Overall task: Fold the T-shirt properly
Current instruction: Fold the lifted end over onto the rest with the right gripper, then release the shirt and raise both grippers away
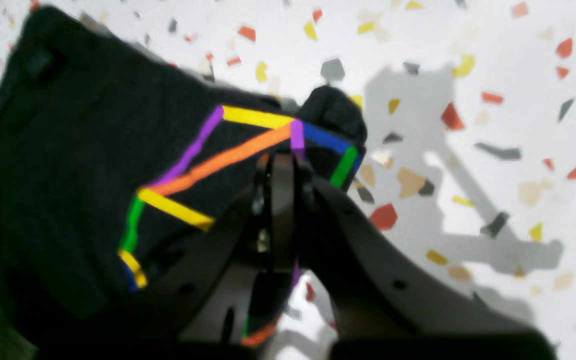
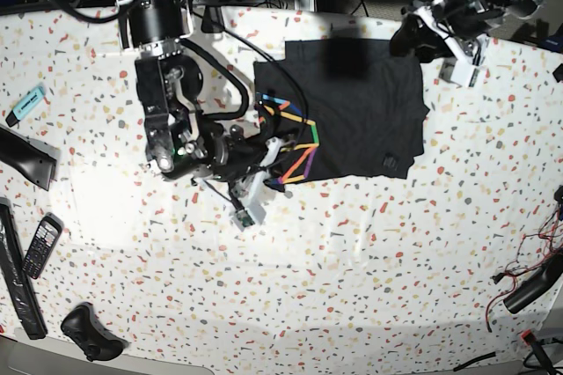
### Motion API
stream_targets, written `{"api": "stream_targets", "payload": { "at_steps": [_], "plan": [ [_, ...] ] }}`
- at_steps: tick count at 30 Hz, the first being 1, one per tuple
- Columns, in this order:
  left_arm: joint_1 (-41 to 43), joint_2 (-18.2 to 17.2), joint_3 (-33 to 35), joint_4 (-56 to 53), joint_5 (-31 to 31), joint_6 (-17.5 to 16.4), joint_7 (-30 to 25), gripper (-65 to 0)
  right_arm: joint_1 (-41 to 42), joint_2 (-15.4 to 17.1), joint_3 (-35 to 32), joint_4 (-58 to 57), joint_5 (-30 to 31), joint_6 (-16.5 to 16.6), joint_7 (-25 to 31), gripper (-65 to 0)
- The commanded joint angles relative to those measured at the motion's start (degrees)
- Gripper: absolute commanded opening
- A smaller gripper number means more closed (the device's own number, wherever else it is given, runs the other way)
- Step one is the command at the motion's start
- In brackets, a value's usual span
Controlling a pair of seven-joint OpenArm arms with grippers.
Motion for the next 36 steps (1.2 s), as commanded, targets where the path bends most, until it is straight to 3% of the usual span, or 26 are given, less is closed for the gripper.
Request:
{"api": "stream_targets", "payload": {
  "at_steps": [1,11,17,25,27,31,36],
  "plan": [
    [-0.83,0.11,-0.11,0.00,0.83,-0.39,-1.68,-39.1,1.16,0.17,0.00,0.96,0.52,1.88,-0.48,-65.0],
    [-15.39,0.50,-0.11,-18.08,9.75,-0.22,-2.86,-39.1,-6.36,4.22,-0.31,6.82,0.48,2.62,-1.29,-65.0],
    [-26.05,0.48,0.28,-30.36,9.94,-0.24,-5.81,-39.1,-13.22,4.90,-0.59,15.08,0.50,2.60,-0.31,-65.0],
    [-37.44,0.50,10.23,-37.73,15.65,0.26,-9.94,-39.1,-17.79,4.90,-5.29,16.20,0.48,2.45,3.63,-65.0],
    [-39.19,0.44,12.04,-37.83,15.67,2.54,-10.05,-39.1,-17.92,4.90,-6.10,16.20,0.46,0.96,4.00,-65.0],
    [-41.07,-0.57,12.11,-37.44,15.06,2.80,-9.14,-39.0,-18.08,4.92,-4.81,17.03,0.48,-0.31,3.67,-65.0],
    [-38.12,-5.16,12.11,-30.03,7.10,2.60,-6.99,-42.5,-19.91,4.92,0.79,23.96,0.52,-0.26,3.63,-65.0]
  ]
}}
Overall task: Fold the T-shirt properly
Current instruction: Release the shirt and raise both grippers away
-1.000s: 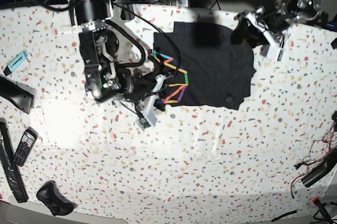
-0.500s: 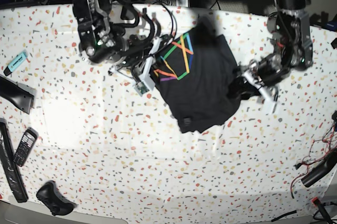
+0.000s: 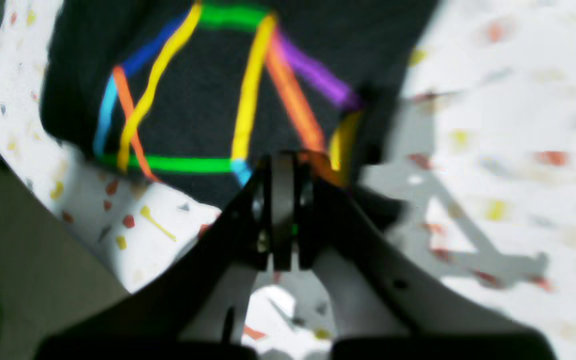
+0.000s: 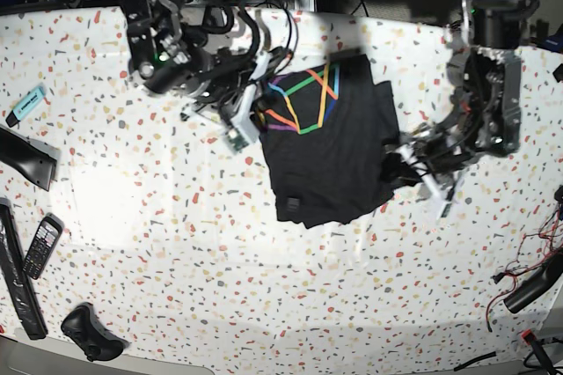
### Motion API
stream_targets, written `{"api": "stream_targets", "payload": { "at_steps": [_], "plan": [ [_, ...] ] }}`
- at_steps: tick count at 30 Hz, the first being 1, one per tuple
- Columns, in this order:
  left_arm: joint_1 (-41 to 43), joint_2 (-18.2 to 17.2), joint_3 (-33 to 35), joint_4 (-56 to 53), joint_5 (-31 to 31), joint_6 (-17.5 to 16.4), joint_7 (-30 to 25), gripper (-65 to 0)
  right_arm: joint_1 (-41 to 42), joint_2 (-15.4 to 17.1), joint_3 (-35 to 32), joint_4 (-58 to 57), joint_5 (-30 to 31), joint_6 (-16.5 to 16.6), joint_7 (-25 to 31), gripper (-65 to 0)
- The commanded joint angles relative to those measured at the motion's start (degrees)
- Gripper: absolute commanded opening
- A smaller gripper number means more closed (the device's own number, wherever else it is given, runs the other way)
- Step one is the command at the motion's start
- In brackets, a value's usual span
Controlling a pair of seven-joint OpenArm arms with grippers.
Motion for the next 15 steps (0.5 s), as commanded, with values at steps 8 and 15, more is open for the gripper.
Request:
{"api": "stream_targets", "payload": {
  "at_steps": [8,15],
  "plan": [
    [15.23,-3.54,-7.54,23.93,-1.92,0.96,-1.27,-45.1,-7.98,-0.02,15.15,13.70,8.57,0.11,-2.08,-65.0],
    [32.52,-3.52,-19.30,33.81,-2.62,0.85,-1.11,-45.0,-20.98,-0.37,28.72,20.50,15.76,0.11,-4.72,-65.0]
  ]
}}
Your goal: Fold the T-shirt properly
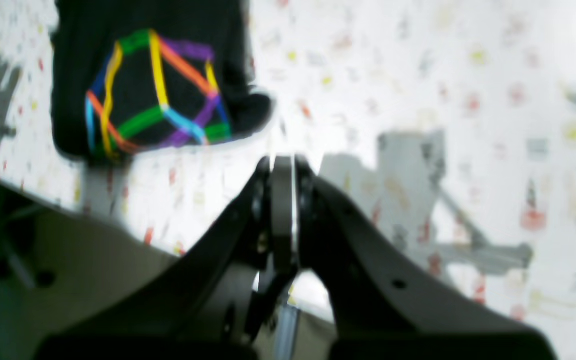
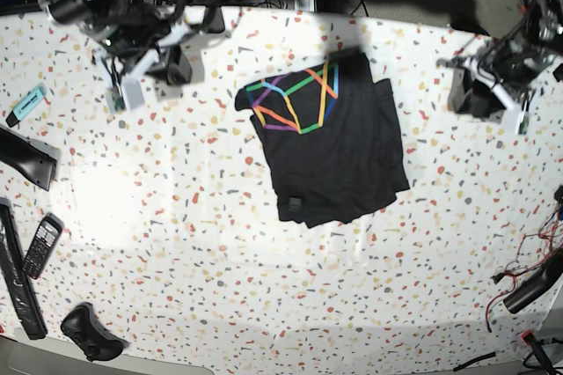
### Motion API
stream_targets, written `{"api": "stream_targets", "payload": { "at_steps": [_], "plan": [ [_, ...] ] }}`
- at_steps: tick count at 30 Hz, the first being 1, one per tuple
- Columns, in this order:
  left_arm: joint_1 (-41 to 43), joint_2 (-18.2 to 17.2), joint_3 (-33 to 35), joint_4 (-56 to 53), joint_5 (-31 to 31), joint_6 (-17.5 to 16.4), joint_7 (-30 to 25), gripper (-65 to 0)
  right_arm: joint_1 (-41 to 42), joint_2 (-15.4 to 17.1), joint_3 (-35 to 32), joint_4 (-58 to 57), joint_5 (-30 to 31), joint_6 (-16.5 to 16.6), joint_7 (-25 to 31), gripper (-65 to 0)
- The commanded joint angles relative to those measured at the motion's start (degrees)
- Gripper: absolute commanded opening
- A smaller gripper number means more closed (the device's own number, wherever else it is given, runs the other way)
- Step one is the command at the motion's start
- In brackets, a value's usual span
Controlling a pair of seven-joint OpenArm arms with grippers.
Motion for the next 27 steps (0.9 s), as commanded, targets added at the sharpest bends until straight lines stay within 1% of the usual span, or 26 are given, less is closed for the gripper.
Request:
{"api": "stream_targets", "payload": {
  "at_steps": [1,3,5,7,9,12,15,18,23,24,27],
  "plan": [
    [2.14,-0.70,-1.73,1.40,-1.33,-0.61,-0.76,-45.0,-2.01,-0.11,1.60,1.79,1.73,0.20,-0.09,-65.0],
    [6.82,-0.68,-4.24,1.46,-3.06,-2.29,-0.37,-45.0,-6.14,-1.51,4.52,2.29,2.99,0.22,-2.21,-65.0],
    [11.37,-0.68,-5.79,1.46,-4.24,-3.34,1.64,-45.0,-10.19,-3.63,7.13,2.29,2.95,0.63,-3.56,-65.0],
    [15.89,-0.70,-6.32,1.46,-4.48,-3.80,2.62,-45.0,-14.03,-5.88,9.35,2.27,1.60,1.79,-4.07,-65.0],
    [19.98,-0.61,-6.21,1.42,-4.50,-3.96,2.58,-45.0,-16.83,-7.39,10.99,2.12,-1.22,1.99,-4.17,-65.0],
    [24.22,-0.20,-6.19,0.55,-4.50,-3.96,1.01,-45.0,-19.12,-7.91,12.31,0.42,-3.06,1.92,-5.14,-65.0],
    [25.07,-0.22,-6.10,-4.17,-4.46,-3.96,-1.57,-45.0,-19.04,-7.56,12.28,-5.14,-4.15,1.95,-5.09,-65.0],
    [23.15,-0.22,-6.01,-13.53,-3.67,-4.00,-4.70,-45.0,-17.79,-5.27,12.17,-14.73,-4.11,1.95,-2.29,-65.0],
    [17.05,-0.22,-4.90,-34.42,3.32,-4.20,-13.18,-45.0,-12.50,2.36,12.17,-36.89,-4.11,1.64,3.02,-65.0],
    [15.72,-0.22,-4.90,-38.51,3.74,-4.20,-14.95,-45.0,-10.84,4.00,12.17,-41.88,-4.11,1.44,4.87,-65.0],
    [12.09,-0.22,-4.90,-49.03,3.91,-4.48,-18.97,-45.0,-4.63,8.13,12.17,-57.35,-5.14,1.51,13.07,-65.0]
  ]
}}
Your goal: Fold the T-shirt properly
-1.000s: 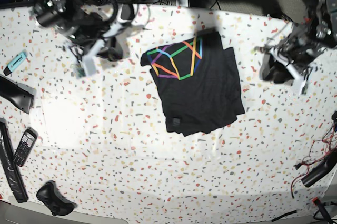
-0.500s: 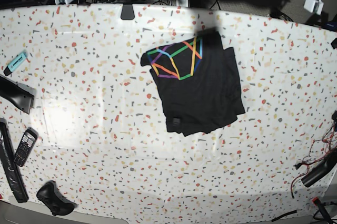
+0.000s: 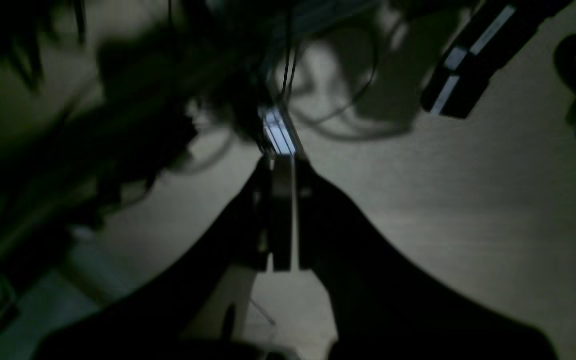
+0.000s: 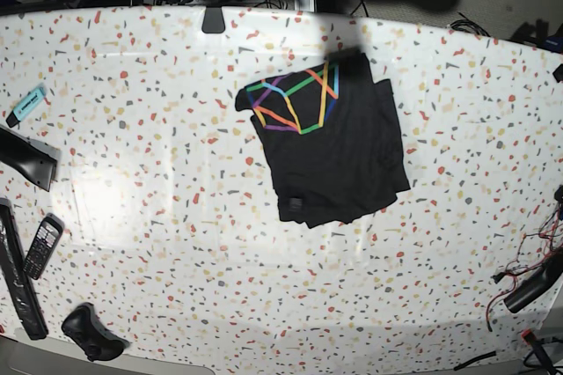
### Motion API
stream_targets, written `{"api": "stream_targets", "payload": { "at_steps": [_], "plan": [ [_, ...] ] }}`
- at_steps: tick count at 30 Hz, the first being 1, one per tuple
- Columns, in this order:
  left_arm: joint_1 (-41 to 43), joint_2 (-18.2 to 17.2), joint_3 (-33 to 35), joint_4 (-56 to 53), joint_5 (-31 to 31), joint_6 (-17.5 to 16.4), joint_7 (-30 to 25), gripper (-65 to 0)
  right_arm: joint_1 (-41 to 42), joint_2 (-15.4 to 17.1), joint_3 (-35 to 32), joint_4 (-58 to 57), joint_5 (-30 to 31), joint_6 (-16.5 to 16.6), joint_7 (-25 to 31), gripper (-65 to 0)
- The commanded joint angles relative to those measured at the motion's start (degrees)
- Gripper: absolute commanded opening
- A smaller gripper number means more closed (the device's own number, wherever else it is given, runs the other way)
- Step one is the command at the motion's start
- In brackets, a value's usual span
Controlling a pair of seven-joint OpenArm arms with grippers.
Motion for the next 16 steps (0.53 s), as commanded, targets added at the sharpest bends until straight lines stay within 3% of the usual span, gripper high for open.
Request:
{"api": "stream_targets", "payload": {
  "at_steps": [1,5,9,13,16],
  "plan": [
    [-0.50,-0.79,-0.24,-2.03,1.07,-0.83,-1.77,-45.0,2.01,1.57,0.26,-3.76,-1.36,-0.11,1.36,-65.0],
    [-4.61,-0.13,-0.24,-9.90,13.55,-1.33,-6.71,-45.0,10.12,5.60,-2.23,-21.05,-6.43,-0.11,7.26,-65.0],
    [-7.34,1.57,-0.24,-14.40,18.75,1.03,-11.93,-45.1,16.04,8.31,-10.80,-31.54,-6.43,-0.15,12.24,-65.0],
    [-10.14,4.92,-0.24,-16.28,23.32,4.37,-11.52,-45.1,20.31,8.13,-21.09,-35.21,-7.23,-1.27,13.09,-65.0],
    [-11.15,7.48,-0.24,-16.35,23.85,6.32,-11.50,-45.1,21.42,7.23,-27.47,-35.47,-7.48,-4.35,13.46,-65.0]
  ]
}}
